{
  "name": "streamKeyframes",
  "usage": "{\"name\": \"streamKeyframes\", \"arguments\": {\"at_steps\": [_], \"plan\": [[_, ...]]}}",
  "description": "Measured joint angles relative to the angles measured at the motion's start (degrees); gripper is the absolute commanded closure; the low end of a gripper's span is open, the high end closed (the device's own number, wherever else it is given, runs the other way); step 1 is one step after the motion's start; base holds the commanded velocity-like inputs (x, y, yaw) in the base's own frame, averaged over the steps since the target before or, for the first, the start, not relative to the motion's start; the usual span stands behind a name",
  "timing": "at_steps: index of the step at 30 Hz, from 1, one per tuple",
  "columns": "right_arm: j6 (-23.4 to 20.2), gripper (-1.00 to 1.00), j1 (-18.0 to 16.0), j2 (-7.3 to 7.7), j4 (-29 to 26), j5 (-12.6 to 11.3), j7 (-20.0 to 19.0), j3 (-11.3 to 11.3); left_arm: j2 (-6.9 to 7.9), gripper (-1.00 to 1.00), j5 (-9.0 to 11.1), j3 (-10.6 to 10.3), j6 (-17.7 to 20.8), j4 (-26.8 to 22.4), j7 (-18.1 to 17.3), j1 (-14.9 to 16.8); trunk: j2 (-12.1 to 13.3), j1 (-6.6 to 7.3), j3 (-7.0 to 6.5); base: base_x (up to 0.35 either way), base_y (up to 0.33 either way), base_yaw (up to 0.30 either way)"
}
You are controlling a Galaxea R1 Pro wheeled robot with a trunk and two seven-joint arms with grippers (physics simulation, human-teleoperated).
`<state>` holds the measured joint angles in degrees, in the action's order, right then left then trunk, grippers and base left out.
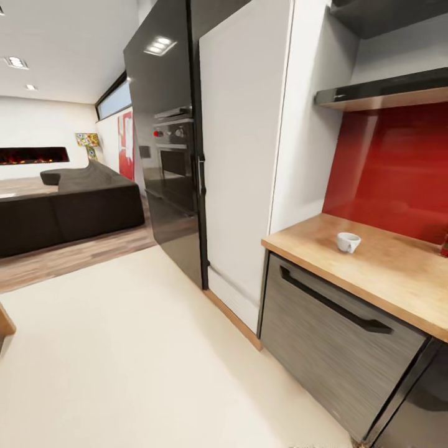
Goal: Set up a coffee station on the kitchen countertop: keep the coffee maker on the countertop, move the bottle of coffee from the kitchen shelf to the counter next to the coffee maker, place a paper coffee filter on top of the coffee maker, put the saucer next to the coffee maker with the coffee cup on the saucer, and place the electric kettle next to the coffee maker.
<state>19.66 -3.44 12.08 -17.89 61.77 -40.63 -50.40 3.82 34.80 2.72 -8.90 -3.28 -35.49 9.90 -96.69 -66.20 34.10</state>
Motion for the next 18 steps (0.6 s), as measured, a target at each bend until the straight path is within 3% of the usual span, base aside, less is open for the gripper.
{"name": "streamKeyframes", "arguments": {"at_steps": [18], "plan": [[-0.1,-1.00,0.0,-0.01,0.1,-0.1,0.1,-0.2,-0.14,-1.00,0.0,0.0,0.0,-0.2,0.0,0.0,0.0,0.00,-0.20,0.000,0.000,-0.231]]}}
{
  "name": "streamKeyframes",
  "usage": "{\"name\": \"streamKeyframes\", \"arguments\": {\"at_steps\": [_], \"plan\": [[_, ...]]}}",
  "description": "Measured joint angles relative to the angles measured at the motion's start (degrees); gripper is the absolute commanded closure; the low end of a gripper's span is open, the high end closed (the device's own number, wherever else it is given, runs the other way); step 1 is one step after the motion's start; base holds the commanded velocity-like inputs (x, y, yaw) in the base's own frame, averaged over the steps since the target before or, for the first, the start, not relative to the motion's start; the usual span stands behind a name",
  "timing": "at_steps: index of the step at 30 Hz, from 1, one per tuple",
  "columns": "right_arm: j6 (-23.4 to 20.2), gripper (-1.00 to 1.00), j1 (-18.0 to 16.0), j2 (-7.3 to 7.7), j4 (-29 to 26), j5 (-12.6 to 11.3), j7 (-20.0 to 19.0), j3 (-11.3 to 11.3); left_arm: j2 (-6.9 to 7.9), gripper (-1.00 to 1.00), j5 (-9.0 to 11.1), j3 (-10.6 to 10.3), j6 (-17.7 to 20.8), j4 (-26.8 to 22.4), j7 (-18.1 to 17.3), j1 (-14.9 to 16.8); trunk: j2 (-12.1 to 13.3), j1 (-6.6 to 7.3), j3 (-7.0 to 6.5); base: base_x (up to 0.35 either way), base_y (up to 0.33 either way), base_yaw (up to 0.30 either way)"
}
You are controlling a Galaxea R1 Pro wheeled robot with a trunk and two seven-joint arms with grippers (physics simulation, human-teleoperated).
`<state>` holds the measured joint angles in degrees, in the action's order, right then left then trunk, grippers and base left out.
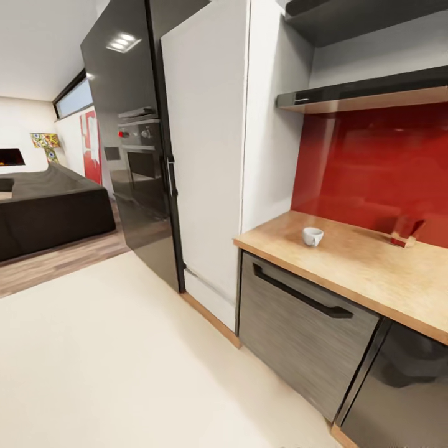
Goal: Set up a coffee station on the kitchen countertop: keep the coffee maker on the countertop, move the bottle of coffee from the kitchen shelf to the counter next to the coffee maker, place a paper coffee filter on top of the coffee maker, put the saucer next to the coffee maker with the coffee cup on the saucer, and place the electric kettle next to the coffee maker.
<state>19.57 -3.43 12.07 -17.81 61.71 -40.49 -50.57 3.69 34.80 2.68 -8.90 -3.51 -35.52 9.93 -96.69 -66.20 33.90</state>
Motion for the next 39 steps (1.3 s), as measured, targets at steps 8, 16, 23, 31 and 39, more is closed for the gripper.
{"name": "streamKeyframes", "arguments": {"at_steps": [8,16,23,31,39], "plan": [[0.0,-1.00,0.0,0.16,0.0,0.1,0.0,0.0,0.00,-1.00,0.0,0.0,0.0,0.0,0.0,0.0,0.0,0.01,0.00,0.021,0.037,-0.030],[-0.1,-1.00,0.0,0.10,0.0,0.1,0.0,0.0,0.00,-1.00,0.0,0.0,0.0,0.0,0.0,0.0,0.0,0.01,0.00,0.126,0.211,-0.021],[-0.1,-1.00,0.0,0.09,0.0,0.1,-0.1,0.0,0.00,-1.00,0.0,0.0,0.0,0.0,0.0,0.0,0.0,0.00,0.00,0.039,0.062,-0.182],[-0.2,-1.00,0.0,0.09,0.0,0.1,-0.1,0.0,0.00,-1.00,0.0,0.0,0.0,0.1,0.0,0.0,0.0,0.00,0.00,0.006,0.009,-0.244],[-0.2,-1.00,0.0,0.09,0.0,0.1,-0.1,0.0,0.00,-1.00,0.0,0.0,0.0,0.1,0.0,0.0,0.0,0.00,0.00,0.001,0.001,-0.237]]}}
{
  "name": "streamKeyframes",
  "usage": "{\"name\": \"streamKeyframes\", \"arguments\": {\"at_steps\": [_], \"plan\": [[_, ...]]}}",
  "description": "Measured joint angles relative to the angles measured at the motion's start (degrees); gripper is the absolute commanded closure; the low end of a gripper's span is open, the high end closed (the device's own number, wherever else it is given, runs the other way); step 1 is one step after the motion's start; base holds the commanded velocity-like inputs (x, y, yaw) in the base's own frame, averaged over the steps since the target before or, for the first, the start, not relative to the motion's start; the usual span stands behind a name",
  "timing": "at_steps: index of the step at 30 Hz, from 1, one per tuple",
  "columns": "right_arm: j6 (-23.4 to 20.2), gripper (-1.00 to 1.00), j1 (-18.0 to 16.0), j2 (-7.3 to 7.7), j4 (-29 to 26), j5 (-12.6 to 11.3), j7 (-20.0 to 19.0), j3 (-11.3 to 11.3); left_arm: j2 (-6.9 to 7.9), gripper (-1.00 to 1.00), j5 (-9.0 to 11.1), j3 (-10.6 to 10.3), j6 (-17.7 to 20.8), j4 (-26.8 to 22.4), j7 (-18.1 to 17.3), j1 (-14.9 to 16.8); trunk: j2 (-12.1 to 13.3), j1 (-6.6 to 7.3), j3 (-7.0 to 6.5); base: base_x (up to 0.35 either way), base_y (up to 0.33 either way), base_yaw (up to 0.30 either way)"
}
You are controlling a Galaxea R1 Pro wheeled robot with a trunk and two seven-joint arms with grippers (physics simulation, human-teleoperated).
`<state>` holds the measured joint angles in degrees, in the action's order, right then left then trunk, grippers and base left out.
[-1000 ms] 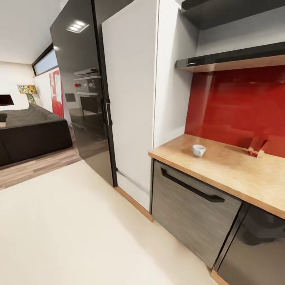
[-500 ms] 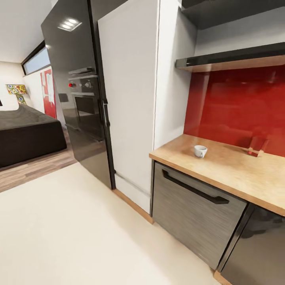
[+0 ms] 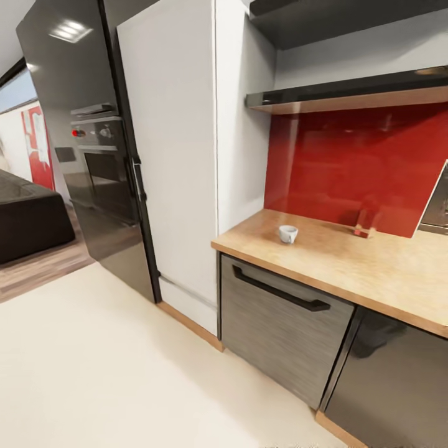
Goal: Set up a coffee station on the kitchen countertop: keep the coffee maker on the countertop, move the bottle of coffee from the kitchen shelf to the counter next to the coffee maker, place a paper coffee filter on top of the coffee maker, put the saucer next to the coffee maker with the coffee cup on the saucer, and place the electric kettle next to the coffee maker.
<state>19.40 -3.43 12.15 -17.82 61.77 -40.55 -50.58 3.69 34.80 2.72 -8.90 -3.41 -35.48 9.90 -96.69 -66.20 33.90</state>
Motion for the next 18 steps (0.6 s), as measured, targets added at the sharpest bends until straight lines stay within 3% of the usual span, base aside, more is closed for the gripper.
{"name": "streamKeyframes", "arguments": {"at_steps": [4,9,18], "plan": [[0.1,-1.00,0.0,0.00,0.0,0.0,0.0,0.0,0.00,-1.00,0.0,0.0,0.0,0.0,0.0,0.0,0.0,0.00,0.00,0.019,0.036,-0.077],[0.1,-1.00,0.0,0.00,0.0,0.0,0.0,0.0,0.01,-1.00,0.0,-0.1,0.0,0.0,0.0,0.0,0.0,0.02,0.00,0.154,0.248,-0.063],[0.0,-1.00,0.0,0.00,0.0,0.0,-0.1,0.0,0.00,-1.00,0.0,0.0,0.0,0.0,0.0,0.0,0.0,0.00,0.00,0.048,0.075,-0.229]]}}
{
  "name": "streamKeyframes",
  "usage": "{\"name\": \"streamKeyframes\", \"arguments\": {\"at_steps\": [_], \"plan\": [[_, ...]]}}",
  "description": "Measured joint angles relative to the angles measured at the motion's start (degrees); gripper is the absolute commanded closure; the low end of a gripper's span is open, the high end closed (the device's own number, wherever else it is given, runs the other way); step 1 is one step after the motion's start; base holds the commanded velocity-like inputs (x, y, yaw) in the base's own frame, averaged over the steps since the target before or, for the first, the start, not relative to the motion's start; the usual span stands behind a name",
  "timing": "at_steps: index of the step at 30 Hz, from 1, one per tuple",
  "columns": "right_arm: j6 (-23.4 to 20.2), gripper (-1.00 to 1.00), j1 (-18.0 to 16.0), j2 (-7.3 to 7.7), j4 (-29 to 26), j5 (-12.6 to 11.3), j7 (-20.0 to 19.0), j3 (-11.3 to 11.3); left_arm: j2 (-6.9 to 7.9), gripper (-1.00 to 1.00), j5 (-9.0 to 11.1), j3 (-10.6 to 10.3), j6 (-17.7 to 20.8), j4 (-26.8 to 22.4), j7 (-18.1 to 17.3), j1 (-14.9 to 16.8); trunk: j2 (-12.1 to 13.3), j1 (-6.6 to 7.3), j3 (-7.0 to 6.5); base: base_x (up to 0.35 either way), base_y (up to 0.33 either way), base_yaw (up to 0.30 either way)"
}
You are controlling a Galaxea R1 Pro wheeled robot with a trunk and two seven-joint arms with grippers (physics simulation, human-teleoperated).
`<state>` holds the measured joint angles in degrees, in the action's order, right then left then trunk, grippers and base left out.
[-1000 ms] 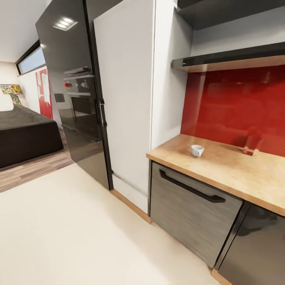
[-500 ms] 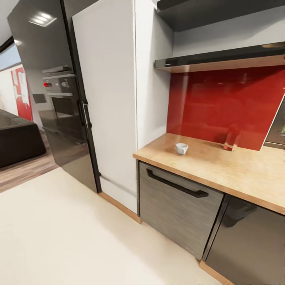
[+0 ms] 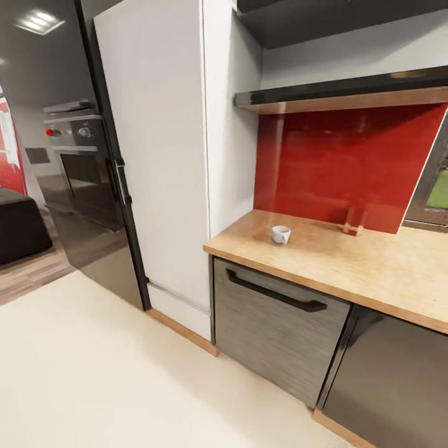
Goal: Set up a coffee station on the kitchen countertop: keep the coffee maker on the countertop, move the bottle of coffee from the kitchen shelf to the counter next to the coffee maker, place a paper coffee filter on top of the coffee maker, put the saucer next to the coffee maker with the coffee cup on the saucer, and place the electric kettle next to the coffee maker.
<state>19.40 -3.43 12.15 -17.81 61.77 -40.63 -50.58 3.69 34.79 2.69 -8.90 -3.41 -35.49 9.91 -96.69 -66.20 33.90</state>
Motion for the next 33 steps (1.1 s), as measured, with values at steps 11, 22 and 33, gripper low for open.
{"name": "streamKeyframes", "arguments": {"at_steps": [11,22,33], "plan": [[0.0,-1.00,0.0,-0.02,0.0,0.0,0.1,0.0,0.00,-1.00,0.0,0.0,0.0,0.0,0.0,0.0,0.0,0.00,0.00,0.049,0.153,-0.043],[-0.2,-1.00,-3.0,-2.10,-0.2,-0.8,-0.7,-0.1,0.11,-1.00,0.0,0.0,0.0,0.0,0.0,0.0,0.0,0.00,0.00,0.001,0.003,0.000],[-6.2,-1.00,-14.5,-6.82,-0.5,-0.9,-8.0,0.0,0.17,-1.00,0.0,0.1,-0.1,0.1,3.4,0.0,0.0,0.00,-0.01,0.000,0.000,0.000]]}}
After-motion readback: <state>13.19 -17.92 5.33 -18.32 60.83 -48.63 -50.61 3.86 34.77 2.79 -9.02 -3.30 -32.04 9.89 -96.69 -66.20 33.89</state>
